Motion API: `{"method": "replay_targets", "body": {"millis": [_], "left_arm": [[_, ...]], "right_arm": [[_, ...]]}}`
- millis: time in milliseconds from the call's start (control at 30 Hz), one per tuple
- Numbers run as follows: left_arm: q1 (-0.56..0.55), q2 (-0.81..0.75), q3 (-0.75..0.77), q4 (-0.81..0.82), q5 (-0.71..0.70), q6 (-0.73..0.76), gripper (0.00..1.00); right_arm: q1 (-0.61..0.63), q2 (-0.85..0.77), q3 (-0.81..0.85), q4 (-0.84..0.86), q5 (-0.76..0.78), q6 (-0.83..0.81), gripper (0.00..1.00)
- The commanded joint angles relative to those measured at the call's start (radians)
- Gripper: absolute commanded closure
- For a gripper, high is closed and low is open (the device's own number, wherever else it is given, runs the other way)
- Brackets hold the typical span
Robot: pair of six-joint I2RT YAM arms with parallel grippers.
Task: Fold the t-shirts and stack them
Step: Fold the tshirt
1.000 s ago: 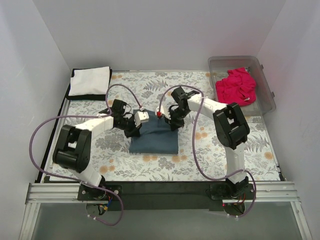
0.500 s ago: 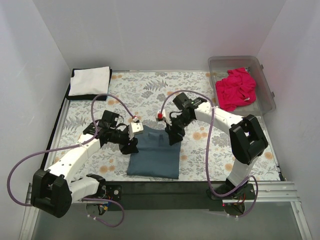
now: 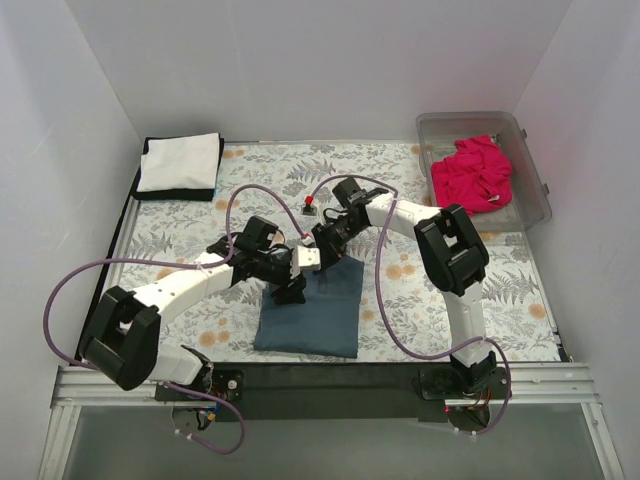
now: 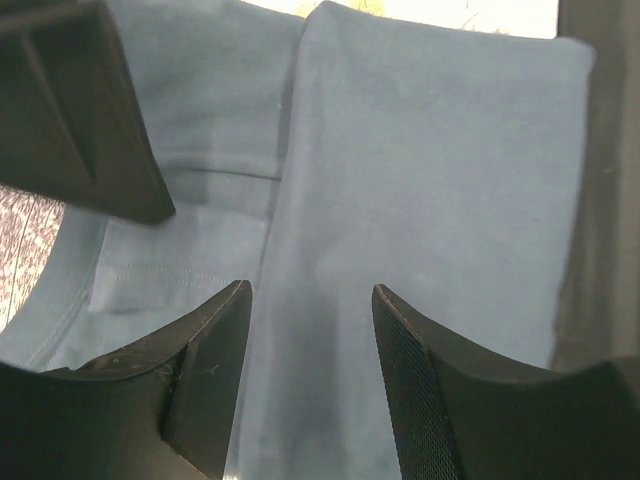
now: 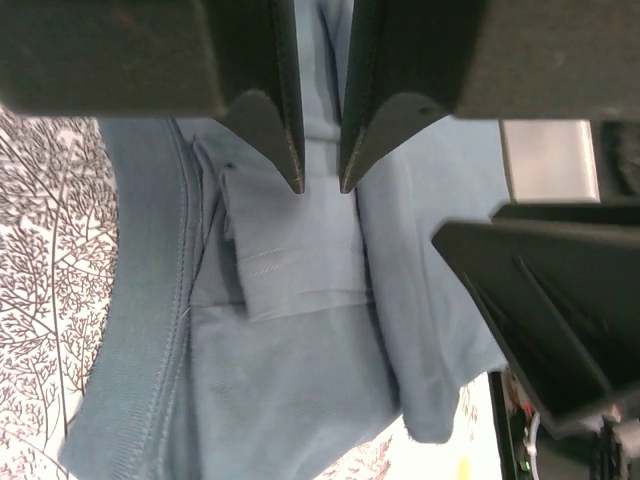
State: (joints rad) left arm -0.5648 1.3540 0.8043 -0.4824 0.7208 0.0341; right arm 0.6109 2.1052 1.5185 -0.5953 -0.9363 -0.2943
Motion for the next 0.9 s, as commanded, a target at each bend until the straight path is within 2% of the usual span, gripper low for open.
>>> {"method": "replay_targets", "body": {"millis": [0, 333, 467, 500, 600, 667, 867], "left_arm": [[-0.03, 0.013, -0.02, 0.09, -0.017, 0.044, 0.49], [-0.06, 0.118, -0.027, 0.13, -0.034, 0.081, 0.53], [-0.075, 0.134, -0.024, 0.13, -0.032, 0.089, 0.65], [-0.079, 0.128, -0.021, 0.128, -0.032, 0.087, 0.73], [-0.086, 0.097, -0.014, 0.126, -0.032, 0.07, 0.86], [-0.09, 0.071, -0.014, 0.126, -0.041, 0.058, 0.99], [-0.092, 0.02, 0.018, 0.137, -0.116, 0.073, 1.0]], "right_arm": [[0.007, 0.006, 0.006, 0.092, -0.078, 0.113, 0.75], [0.01, 0.102, -0.041, 0.164, -0.078, 0.164, 0.78], [0.01, 0.137, -0.049, 0.167, -0.068, 0.156, 0.79], [0.01, 0.147, -0.057, 0.167, -0.07, 0.153, 0.8], [0.01, 0.154, -0.07, 0.166, -0.073, 0.142, 0.81], [0.012, 0.159, -0.081, 0.167, -0.084, 0.138, 0.81], [0.018, 0.161, -0.1, 0.167, -0.099, 0.124, 0.82]]}}
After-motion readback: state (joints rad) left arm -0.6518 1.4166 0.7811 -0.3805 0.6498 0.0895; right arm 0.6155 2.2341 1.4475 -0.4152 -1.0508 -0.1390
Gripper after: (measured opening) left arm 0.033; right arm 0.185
